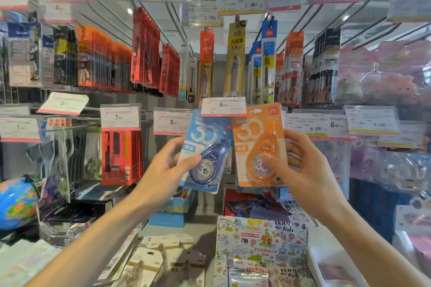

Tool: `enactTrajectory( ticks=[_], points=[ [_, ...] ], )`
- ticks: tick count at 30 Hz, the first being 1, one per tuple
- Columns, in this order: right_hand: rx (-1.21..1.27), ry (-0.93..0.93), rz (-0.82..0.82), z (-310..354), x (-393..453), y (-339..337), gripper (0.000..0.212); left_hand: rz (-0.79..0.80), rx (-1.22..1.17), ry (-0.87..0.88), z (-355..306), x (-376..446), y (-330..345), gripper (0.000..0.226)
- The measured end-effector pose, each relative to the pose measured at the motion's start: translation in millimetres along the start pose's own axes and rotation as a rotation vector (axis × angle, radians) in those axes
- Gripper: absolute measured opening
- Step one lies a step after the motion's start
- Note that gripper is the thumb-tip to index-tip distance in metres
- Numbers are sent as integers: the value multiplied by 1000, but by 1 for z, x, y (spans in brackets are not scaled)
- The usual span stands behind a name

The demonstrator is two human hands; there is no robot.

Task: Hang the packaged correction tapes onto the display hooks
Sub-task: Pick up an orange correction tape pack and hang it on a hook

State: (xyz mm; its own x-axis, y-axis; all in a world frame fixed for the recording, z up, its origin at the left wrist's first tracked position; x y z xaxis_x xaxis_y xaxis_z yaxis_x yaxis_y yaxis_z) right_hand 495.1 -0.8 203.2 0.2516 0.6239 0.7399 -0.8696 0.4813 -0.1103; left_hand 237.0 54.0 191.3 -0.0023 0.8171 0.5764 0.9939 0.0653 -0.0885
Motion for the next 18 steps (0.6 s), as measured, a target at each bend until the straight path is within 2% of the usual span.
enactTrajectory(
  ticks=[11, 18],
  points=[
    [-24, 1, 23, -1, -4, -4, 41, -40, -99, -85, 18, 9, 20, 29],
    [-11, 42, 36, -8, -10, -2, 43, -94, -58, -130, 38, 20, 36, 26]
  ],
)
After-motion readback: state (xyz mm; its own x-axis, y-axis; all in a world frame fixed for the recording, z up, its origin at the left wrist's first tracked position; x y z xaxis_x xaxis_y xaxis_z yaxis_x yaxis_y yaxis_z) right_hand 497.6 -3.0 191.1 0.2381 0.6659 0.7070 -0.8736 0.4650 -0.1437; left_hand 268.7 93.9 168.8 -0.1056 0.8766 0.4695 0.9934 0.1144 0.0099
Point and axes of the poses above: each hand's wrist, its own x-axis towards the middle knuckle, its own y-axis out of the palm, z = x × y, the point moved 1 cm from there along x, towards the middle knuckle, and after that the axes turned 8 degrees about -z, right-handed, at the moved point
